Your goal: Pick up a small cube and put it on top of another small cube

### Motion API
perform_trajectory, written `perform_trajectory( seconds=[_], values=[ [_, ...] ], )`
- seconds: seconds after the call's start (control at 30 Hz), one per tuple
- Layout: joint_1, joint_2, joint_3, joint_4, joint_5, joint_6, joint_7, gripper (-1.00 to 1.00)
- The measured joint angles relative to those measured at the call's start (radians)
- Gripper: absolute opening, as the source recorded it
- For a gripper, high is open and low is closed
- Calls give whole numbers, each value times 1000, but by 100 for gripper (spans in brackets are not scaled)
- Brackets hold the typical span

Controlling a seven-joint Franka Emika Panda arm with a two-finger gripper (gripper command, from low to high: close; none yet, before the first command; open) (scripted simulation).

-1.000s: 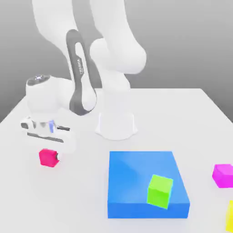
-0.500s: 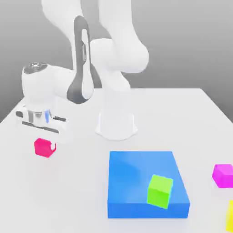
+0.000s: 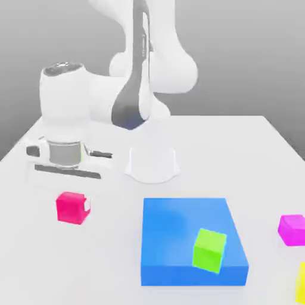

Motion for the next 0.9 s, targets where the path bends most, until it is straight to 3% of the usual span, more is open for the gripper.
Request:
perform_trajectory(
  seconds=[0.6,0.8,0.83,0.9],
  values=[
    [695,129,356,222,-8,-170,696,-100],
    [734,282,321,219,-123,-42,811,-100],
    [742,308,310,220,-140,-19,823,100],
    [742,308,310,220,-140,-19,823,100]
  ],
)
